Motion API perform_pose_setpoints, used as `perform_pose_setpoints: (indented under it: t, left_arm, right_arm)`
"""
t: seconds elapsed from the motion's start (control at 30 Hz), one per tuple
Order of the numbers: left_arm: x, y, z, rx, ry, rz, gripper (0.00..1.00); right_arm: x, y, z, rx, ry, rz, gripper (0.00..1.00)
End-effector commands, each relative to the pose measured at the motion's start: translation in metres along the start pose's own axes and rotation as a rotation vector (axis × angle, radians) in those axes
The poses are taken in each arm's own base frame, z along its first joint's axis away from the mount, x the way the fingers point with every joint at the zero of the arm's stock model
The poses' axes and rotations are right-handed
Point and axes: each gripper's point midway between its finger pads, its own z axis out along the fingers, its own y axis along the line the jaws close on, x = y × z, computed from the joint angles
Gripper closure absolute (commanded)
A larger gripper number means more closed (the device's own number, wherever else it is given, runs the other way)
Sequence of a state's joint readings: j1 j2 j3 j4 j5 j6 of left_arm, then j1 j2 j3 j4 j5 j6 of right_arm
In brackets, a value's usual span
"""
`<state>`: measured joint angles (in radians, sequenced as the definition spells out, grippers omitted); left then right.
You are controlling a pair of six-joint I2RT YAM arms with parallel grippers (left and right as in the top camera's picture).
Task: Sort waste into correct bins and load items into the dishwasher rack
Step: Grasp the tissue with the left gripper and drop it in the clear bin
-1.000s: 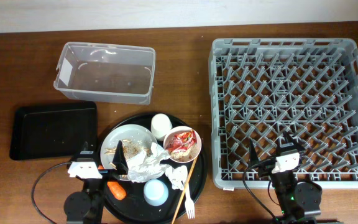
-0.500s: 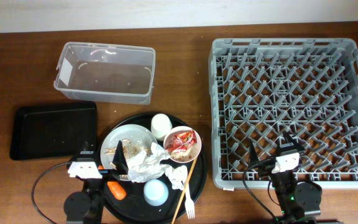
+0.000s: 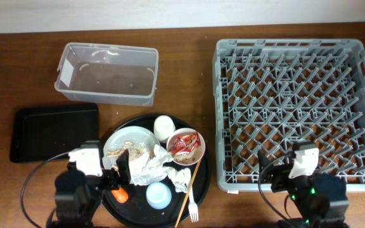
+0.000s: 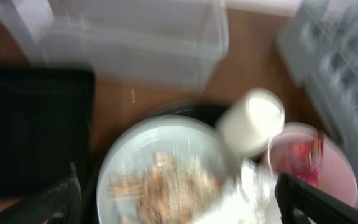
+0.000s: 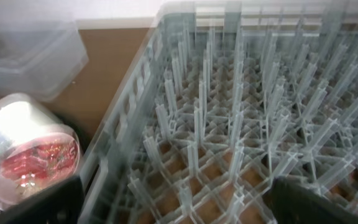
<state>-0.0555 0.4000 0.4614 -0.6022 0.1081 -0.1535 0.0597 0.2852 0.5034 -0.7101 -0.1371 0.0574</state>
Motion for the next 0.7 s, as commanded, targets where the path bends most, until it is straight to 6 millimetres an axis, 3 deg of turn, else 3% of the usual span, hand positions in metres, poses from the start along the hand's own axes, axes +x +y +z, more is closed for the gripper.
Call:
perform_pose_setpoints:
  t: [0.0, 0.07, 0.17, 0.2, 0.27, 0.4, 0.47, 0.53, 0.67]
  left_arm:
    - [0.002, -0.017, 0.007, 0.076, 0.243, -0.03, 0.01]
    - [0.003, -0.018, 0.002, 0.043, 0.44, -0.063, 0.01]
    - [0.01, -0.016, 0.005, 0.026, 0.553, -0.083, 0.01]
    - [0.015, -0.015, 0.009, 0.021, 0.583, -0.088, 0.01]
    - [0.022, -0.022, 0.012, 0.063, 0.63, -0.111, 0.01]
    - [0.078, -0.018, 0.02, -0.002, 0.856, -0.27, 0.02]
    - [0.098, -0.014, 0.025, -0.027, 0.957, -0.292, 0.16]
    - [0.115, -0.011, 0.031, -0.056, 1.049, -0.326, 0.53]
    - [0.117, -0.019, 0.046, -0.008, 1.052, -0.365, 0.99]
  right_arm:
    - [-0.009, 0.005, 0.001, -0.013, 0.145, 0.029, 0.02]
    - [-0.002, 0.005, 0.003, -0.007, 0.333, 0.058, 0.01]
    - [0.011, 0.012, 0.011, -0.046, 0.477, 0.092, 0.02]
    - [0.021, -0.008, 0.015, 0.1, 0.529, 0.212, 0.02]
    - [0.031, -0.019, 0.015, 0.186, 0.58, 0.261, 0.02]
    - [0.034, -0.019, 0.017, 0.188, 0.594, 0.262, 0.02]
    - [0.034, -0.019, 0.017, 0.188, 0.594, 0.261, 0.02]
    - [0.034, -0.019, 0.017, 0.188, 0.594, 0.261, 0.02]
    - [0.033, -0.019, 0.017, 0.188, 0.593, 0.261, 0.02]
